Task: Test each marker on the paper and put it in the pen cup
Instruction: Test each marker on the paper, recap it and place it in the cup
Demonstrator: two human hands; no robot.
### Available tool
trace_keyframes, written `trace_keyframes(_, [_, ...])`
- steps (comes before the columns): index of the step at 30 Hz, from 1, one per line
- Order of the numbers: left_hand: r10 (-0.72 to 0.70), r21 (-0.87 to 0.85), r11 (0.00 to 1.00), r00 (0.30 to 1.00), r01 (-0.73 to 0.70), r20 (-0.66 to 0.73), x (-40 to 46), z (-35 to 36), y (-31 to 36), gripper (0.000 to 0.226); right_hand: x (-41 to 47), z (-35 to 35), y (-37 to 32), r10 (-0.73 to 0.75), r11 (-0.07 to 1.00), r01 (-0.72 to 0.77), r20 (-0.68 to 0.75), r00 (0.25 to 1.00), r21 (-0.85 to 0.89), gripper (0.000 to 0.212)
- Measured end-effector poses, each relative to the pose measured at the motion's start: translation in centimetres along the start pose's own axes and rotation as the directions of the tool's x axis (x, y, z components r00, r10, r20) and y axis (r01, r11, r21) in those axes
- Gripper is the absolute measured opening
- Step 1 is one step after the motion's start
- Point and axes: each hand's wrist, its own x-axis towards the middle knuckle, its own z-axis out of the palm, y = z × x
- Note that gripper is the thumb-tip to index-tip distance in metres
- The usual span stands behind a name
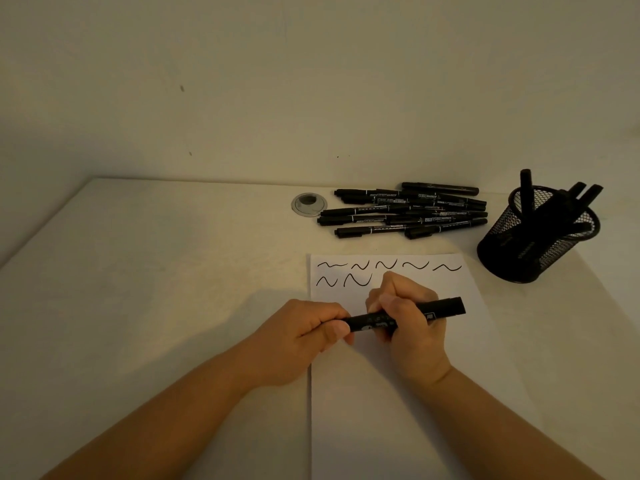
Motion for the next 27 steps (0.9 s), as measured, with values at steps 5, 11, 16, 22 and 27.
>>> trace_keyframes(5, [-0.018,-0.035,0.999,0.994,0.021,0.109,0.3,-1.0,0.1,0.026,0.1,0.1,0.1,-0.060,0.997,0.063,0.052,0.997,-0.042,0.030])
trace_keyframes(11, [-0.035,-0.077,0.996,0.996,0.041,0.080,0.5,-1.7,0.9,0.021,0.1,0.4,-1.2,-0.054,0.991,0.061,0.070,0.996,-0.115,0.027])
trace_keyframes(16, [-0.079,0.033,0.996,0.997,0.080,-0.007,0.7,-2.8,2.1,0.022,0.6,-1.8,-3.1,0.228,0.959,-0.214,0.059,0.972,-0.184,0.023])
trace_keyframes(22, [-0.061,0.302,0.952,0.998,0.058,-0.001,3.0,-4.3,5.2,0.019,2.0,-5.6,-6.5,0.294,0.896,-0.244,0.083,0.952,-0.372,0.008])
trace_keyframes(27, [0.043,0.515,0.856,0.999,-0.035,-0.004,6.0,-4.0,9.1,0.012,2.7,-8.2,-8.6,0.196,0.725,-0.071,0.107,0.975,-0.685,0.019])
